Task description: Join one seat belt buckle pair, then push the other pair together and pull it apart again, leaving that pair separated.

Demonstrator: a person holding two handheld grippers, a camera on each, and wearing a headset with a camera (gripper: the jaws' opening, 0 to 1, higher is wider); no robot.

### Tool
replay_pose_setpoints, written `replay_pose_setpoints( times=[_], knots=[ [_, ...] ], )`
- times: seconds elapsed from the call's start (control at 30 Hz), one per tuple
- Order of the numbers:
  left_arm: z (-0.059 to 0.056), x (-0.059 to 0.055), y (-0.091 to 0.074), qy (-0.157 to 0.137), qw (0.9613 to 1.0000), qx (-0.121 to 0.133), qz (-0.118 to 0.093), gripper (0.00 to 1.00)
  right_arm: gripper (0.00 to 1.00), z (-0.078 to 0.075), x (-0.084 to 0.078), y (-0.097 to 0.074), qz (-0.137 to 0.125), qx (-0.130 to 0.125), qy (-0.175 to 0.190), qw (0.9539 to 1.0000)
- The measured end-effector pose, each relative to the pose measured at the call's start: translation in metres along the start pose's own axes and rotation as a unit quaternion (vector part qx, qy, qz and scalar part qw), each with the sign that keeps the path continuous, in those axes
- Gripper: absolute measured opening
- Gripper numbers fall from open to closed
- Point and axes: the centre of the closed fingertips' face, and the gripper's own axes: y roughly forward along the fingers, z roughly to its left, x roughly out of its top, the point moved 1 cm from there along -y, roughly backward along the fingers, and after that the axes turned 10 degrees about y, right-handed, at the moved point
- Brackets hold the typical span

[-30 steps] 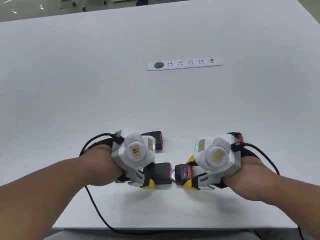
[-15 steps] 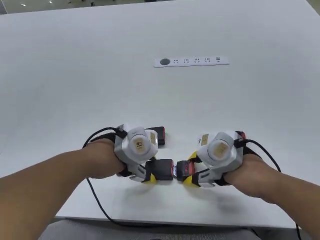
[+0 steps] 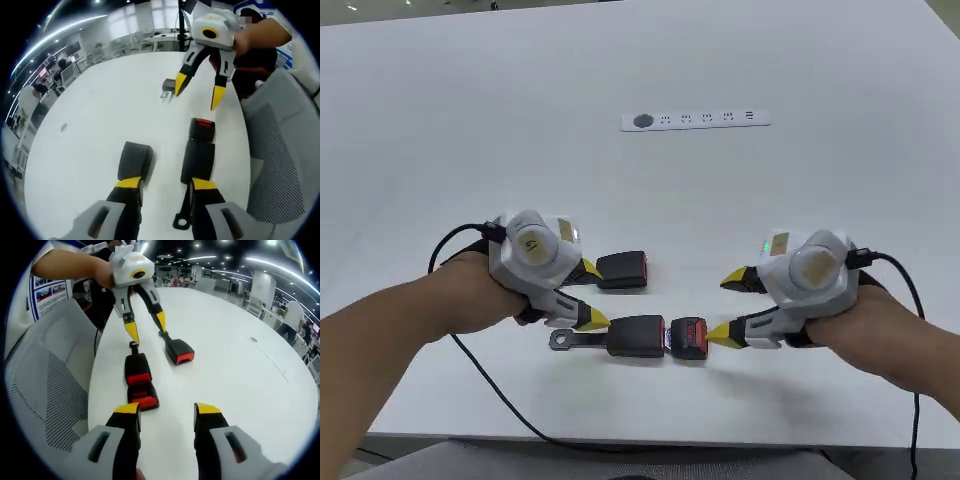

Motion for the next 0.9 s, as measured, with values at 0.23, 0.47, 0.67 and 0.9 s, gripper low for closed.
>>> replay_pose_setpoints(
  times=[0.23,0.47,0.67,0.9],
  knots=[
    [0.020,0.001,0.014,0.018,0.9997,0.004,0.013,0.42,0.38,-0.044,-0.016,-0.015,0.023,-0.037,-0.004,0.9991],
    [0.034,-0.005,0.023,0.023,0.9995,0.002,0.020,0.42,0.34,-0.074,-0.034,-0.021,0.043,-0.049,0.005,0.9978],
    [0.042,0.001,0.032,0.029,0.9993,-0.002,0.022,0.42,0.32,-0.079,-0.043,-0.017,0.056,-0.030,-0.011,0.9979],
    [0.037,-0.002,0.049,0.054,0.9970,-0.040,0.038,0.42,0.32,-0.092,-0.050,-0.016,0.070,-0.032,-0.019,0.9969]
  ],
)
